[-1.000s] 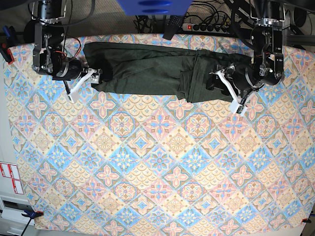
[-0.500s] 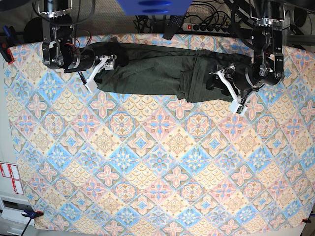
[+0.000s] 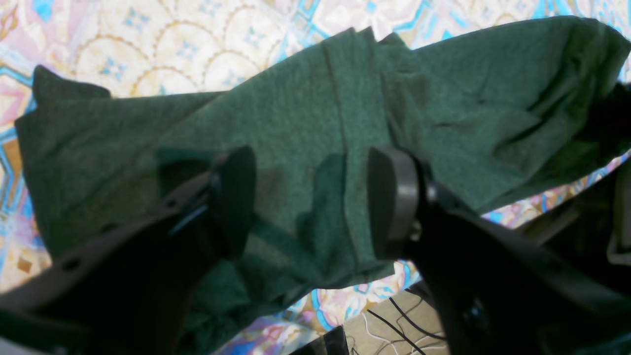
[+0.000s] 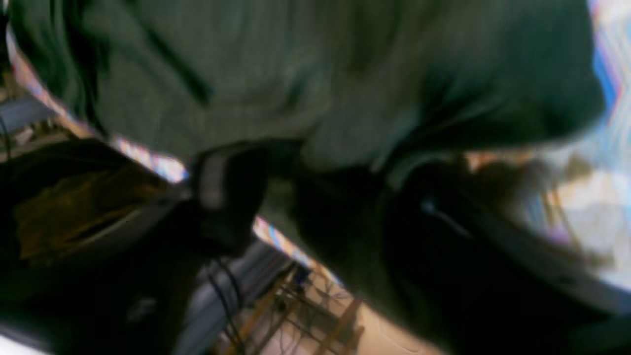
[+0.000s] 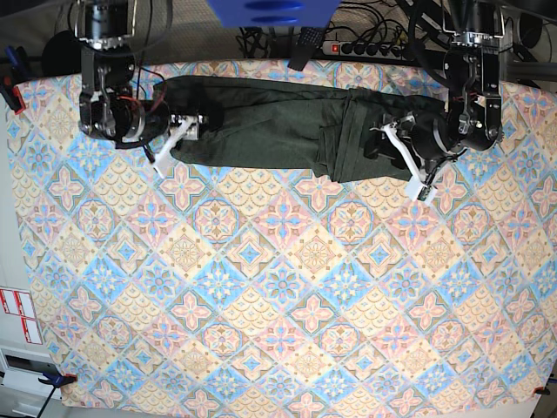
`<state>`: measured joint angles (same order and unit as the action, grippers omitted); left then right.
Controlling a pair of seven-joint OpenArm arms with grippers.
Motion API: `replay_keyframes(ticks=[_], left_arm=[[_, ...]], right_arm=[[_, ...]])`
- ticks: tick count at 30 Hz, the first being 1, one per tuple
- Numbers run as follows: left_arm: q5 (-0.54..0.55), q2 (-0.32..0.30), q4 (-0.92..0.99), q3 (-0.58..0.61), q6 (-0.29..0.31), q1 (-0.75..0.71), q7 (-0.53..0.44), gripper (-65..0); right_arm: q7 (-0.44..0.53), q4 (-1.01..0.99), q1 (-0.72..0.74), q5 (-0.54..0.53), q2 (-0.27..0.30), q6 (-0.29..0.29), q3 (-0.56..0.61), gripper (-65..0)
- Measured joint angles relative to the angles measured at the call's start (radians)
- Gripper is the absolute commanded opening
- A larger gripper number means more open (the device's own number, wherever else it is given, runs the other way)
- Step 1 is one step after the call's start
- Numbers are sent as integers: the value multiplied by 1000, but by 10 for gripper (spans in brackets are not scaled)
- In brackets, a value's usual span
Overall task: Fold the T-shirt properly
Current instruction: 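Grasp the strip's other end with the right gripper and fold it inward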
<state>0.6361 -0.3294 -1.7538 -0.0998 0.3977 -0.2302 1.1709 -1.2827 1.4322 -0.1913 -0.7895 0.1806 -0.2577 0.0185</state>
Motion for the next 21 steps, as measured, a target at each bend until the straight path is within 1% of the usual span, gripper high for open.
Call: replay_keyframes(ticks=[2,6,9,10,12,15,18,21], left_arm=[[0,0,0,0,0,0,0,-318],[4,1,0,0,2,0,0,-318],[3,0,0,-3,1,0,0,-318],[3,0,0,-3,1,0,-1,-318],[2,0,0,-3,1,0,-8,-318],[1,0,0,-3,1,2,-54,-318],[0,0,0,-3,0,2,-54,-318],[0,0,0,-3,0,5,-54,-318]], right_arm=[[31,-29,3,-24,-10,-4,0,-408],[54,-46,5,-5,-14,0,0,-550],[75,-53,-3,-8,-18,0,-21,-620],[80,-53,-6,-8,-21,-1,-32,-630],[80,-53,-8,-13,-30,-4,-57,-631],[74,-53,-11,-25,-47,-4,-107,-632],[70,-58,-11,-30,-48,-10,-138,-632],[39,-69,16,-28,-53,-12,-164,-632]])
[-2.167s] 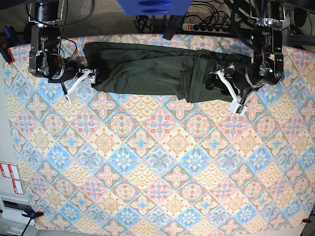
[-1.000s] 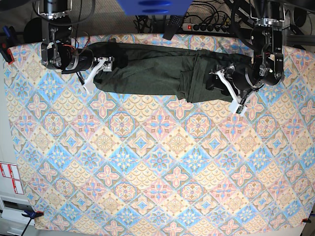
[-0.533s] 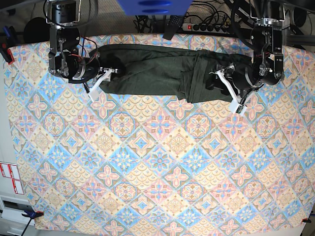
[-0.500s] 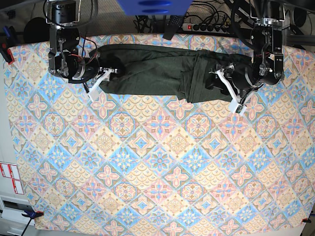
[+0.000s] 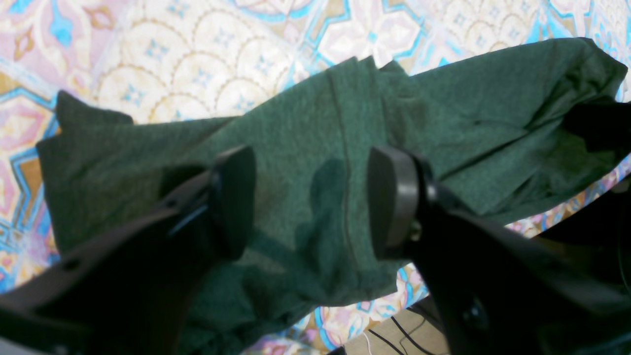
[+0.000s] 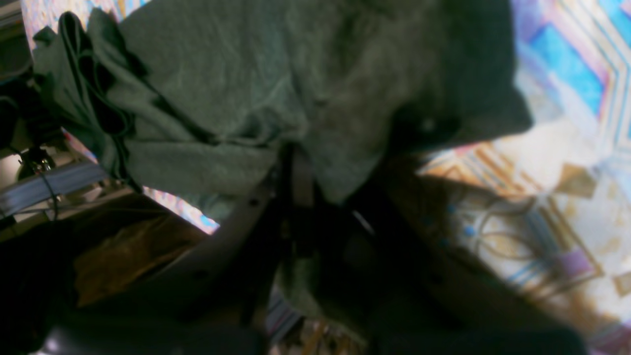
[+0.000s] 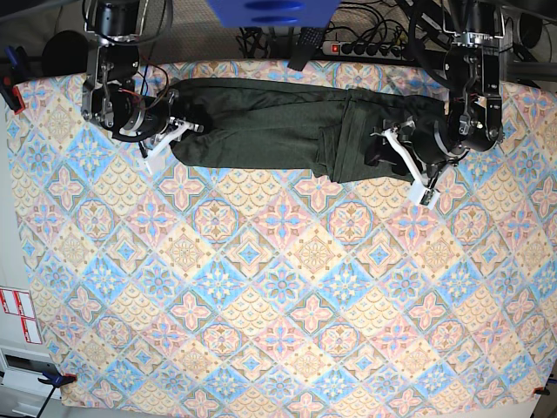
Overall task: Fold the T-shirt properly
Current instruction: 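Grasp the strip's other end with the right gripper and fold it inward, then lift the folded end with the right gripper and carry it toward the left gripper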
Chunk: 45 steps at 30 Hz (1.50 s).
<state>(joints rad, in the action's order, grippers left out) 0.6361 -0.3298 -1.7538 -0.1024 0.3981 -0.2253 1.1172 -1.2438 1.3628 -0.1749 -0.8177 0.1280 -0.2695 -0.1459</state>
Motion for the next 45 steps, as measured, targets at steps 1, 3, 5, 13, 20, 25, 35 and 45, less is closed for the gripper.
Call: replay_keyframes(ticks=[1,3,5,13,20,25,35,45], left_arm=[[0,0,0,0,0,4,1,-318],[0,0,0,0,0,13,0,-318],[0,0,0,0,0,17,-3,-318],[1,-3,0,-15,2,14,-2,-318],[70,-6,0,-110,0,6,1,-319],[127,-48,-4,-156,-1,-21,2,-319],[143,-67,-3,-156,0,-75,-2,-319],[148,-83,-3,-217,2,-131,-3,-319]], right_arm=[[6,-5,12,2,-1,1,-6,-632],[29,-6,34,23,5,4,-16,-632],[28,-6,56,56,14,6,-19,-632],[24,-8,130,152,14,4,-21,-632],[33,-7,188,209,26,4,-21,-633],[15,32,169,221,50,6,-18,-633],[10,265,86,217,50,5,188,-632],[18,404,89,217,45,-33,412,-632]])
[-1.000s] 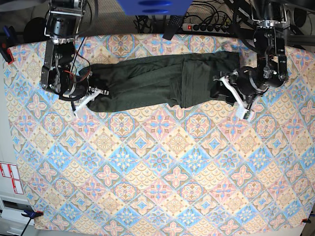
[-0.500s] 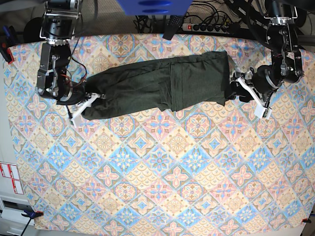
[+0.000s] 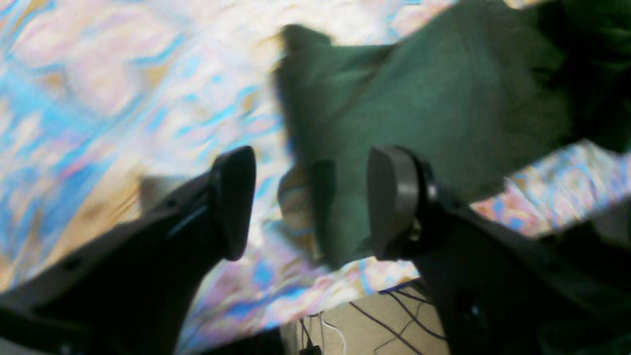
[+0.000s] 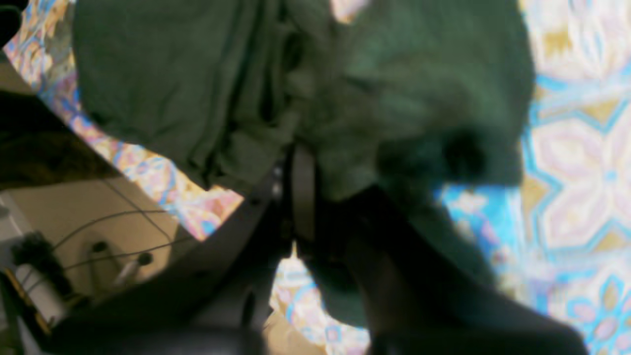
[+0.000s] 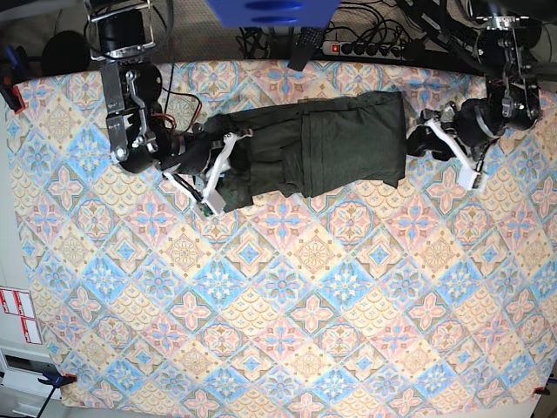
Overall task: Fold the T-shirt properly
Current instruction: 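Lift the folded end with the right gripper and carry it toward the left gripper, then lay the carried end onto the bundle with the right gripper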
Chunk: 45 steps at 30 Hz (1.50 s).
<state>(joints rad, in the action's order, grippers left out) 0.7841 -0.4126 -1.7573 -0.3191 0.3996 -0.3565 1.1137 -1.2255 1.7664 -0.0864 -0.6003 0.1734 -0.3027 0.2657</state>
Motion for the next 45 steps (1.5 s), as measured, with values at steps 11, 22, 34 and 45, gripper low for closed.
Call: replay_keyframes(ticks=[11,22,34,45], left_arm=[[-18,-3,4,-77,-2,-53,4,-319],[-17,-2,4,-77,-2,-98,-2,-319],[-72,2,3,-77,-3,-90,-4,-319],[-72,3,3,-76,-3,-90,-3,-319]], right_arm=[[-5,18,103,4,-40,0,229,-631],[-2,-48,233,7,-53,0,382,-631],[-9,-175,334,-1,-80,-4,596,-631],[1,-275,388,-1,-185,-4,692,-538]])
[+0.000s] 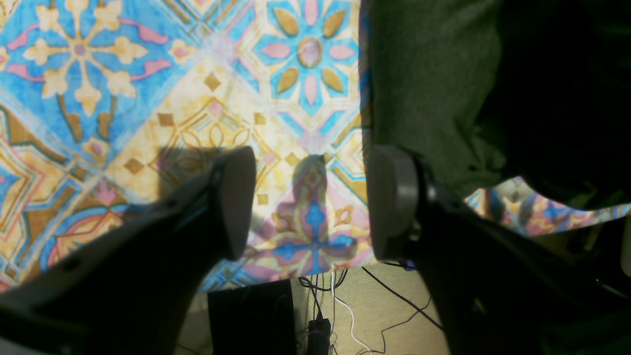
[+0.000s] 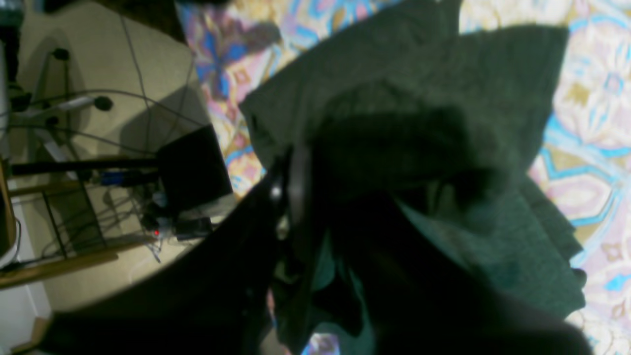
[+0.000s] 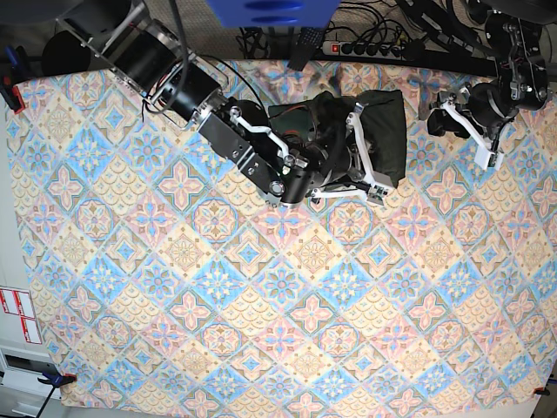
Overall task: Fold the T-shirt properly
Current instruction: 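Lay the carried end onto the bundle with the right gripper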
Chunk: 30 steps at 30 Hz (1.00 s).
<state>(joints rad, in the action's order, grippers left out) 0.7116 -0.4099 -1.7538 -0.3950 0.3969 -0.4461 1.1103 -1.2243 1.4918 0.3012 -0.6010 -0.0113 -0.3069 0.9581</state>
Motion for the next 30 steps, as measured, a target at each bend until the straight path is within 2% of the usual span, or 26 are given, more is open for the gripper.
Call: replay_keyframes(ticks=[4,6,12,15,19,25,30], left_arm=[[0,0,0,1,0,0,0,-319],[0,0,0,1,0,0,0,-319],[-5,16,0,18,-3,1,-3,-319],[0,21,0,84,0,0,-2,-319],[3,17,0,133,1,0,-3,-319],[0,15,0,135,0,3,-3,-319],[-1,14,0,131,0,8,0,-319]], right_arm=[[-6,4,4,0,0,0,-5,-449],[-7,10,3,-1,1,0,-7,-436],[-5,98,-5,-2,102,-3,-123,-453],[1,105,-35,10,170,3,-190,-489],[-10,104,-84,-4,224,0,-200,-533],[0,104,-131,-1,227,0,-199,-547],[5,86,-124,-1,230,0,-85,-546]])
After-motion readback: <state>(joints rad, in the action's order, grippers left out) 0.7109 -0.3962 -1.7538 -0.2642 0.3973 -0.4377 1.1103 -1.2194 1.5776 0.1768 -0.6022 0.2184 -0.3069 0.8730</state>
